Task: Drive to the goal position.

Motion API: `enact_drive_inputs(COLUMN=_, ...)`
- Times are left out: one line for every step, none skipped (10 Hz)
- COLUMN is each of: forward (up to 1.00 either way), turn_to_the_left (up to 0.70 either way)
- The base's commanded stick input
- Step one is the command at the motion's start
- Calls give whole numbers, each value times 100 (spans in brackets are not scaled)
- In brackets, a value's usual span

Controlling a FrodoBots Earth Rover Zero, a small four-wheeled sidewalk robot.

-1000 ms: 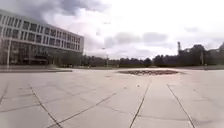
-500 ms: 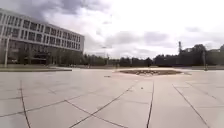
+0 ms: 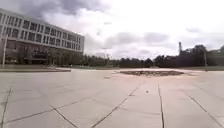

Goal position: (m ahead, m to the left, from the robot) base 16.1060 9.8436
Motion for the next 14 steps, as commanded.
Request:
enact_drive_inputs(forward=70, turn_to_the_left=0)
enact_drive_inputs(forward=70, turn_to_the_left=0)
enact_drive_inputs(forward=70, turn_to_the_left=0)
enact_drive_inputs(forward=70, turn_to_the_left=0)
enact_drive_inputs(forward=70, turn_to_the_left=0)
enact_drive_inputs(forward=70, turn_to_the_left=0)
enact_drive_inputs(forward=70, turn_to_the_left=0)
enact_drive_inputs(forward=70, turn_to_the_left=0)
enact_drive_inputs(forward=70, turn_to_the_left=0)
enact_drive_inputs(forward=70, turn_to_the_left=0)
enact_drive_inputs(forward=70, turn_to_the_left=0)
enact_drive_inputs(forward=70, turn_to_the_left=0)
enact_drive_inputs(forward=70, turn_to_the_left=28)
enact_drive_inputs(forward=70, turn_to_the_left=30)
